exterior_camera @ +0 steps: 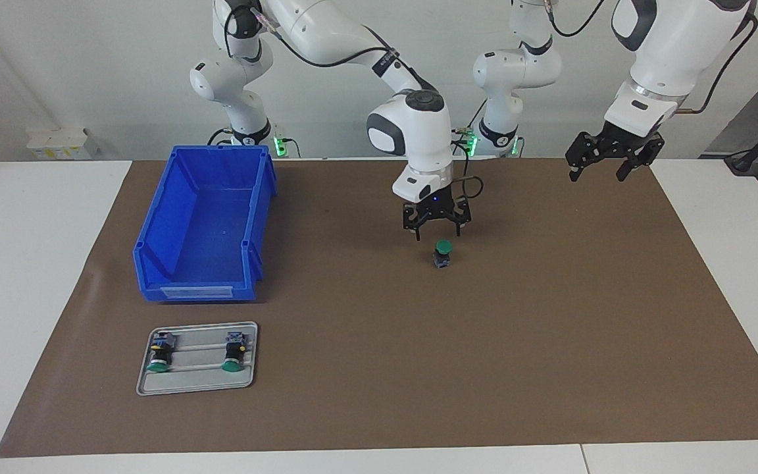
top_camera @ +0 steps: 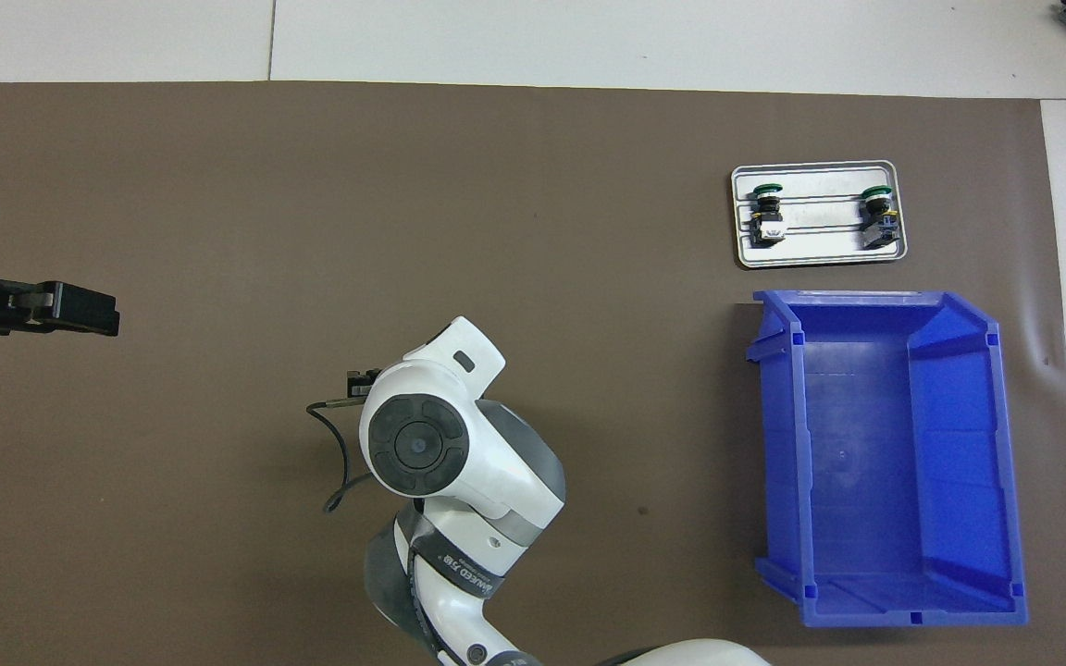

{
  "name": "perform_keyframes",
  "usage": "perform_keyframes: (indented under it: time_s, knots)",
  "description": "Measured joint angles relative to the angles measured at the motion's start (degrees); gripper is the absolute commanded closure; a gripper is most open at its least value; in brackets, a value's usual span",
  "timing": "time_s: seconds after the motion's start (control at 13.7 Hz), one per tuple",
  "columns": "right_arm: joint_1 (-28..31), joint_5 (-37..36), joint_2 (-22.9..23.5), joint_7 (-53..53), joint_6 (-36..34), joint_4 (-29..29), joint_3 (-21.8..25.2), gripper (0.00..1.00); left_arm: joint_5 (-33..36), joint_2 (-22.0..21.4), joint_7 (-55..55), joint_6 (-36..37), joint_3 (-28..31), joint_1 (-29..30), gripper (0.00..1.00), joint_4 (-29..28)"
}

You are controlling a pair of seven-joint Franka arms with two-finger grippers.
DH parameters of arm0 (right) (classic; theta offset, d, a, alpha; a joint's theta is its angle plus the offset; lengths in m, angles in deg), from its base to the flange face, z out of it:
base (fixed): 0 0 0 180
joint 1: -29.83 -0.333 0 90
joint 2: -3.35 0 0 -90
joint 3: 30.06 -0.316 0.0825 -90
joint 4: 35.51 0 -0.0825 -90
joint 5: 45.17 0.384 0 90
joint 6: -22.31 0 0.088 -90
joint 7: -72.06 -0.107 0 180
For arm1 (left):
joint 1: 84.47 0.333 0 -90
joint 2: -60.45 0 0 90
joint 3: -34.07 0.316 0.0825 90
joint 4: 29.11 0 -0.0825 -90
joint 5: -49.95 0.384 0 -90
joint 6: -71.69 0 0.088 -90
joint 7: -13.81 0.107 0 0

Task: Place and press button with both arms
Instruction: 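Grasp the upright green-capped button with the right gripper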

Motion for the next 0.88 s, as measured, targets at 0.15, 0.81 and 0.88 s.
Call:
perform_keyframes:
  time_s: [0.15,0.81,0.88]
  knots:
    - [-0.1,-1.7,2.7,0.0,1.4,0.8,0.1,0.00,0.0,0.0,0.0,0.0,0.0,0.0,0.00,0.0]
    - [-0.2,-4.2,3.1,3.8,2.8,1.4,0.2,0.11,0.0,0.0,0.0,0.0,0.0,0.0,0.00,0.0]
    - [-0.3,-4.2,3.1,4.0,2.8,1.2,0.2,0.16,0.0,0.0,0.0,0.0,0.0,0.0,0.00,0.0]
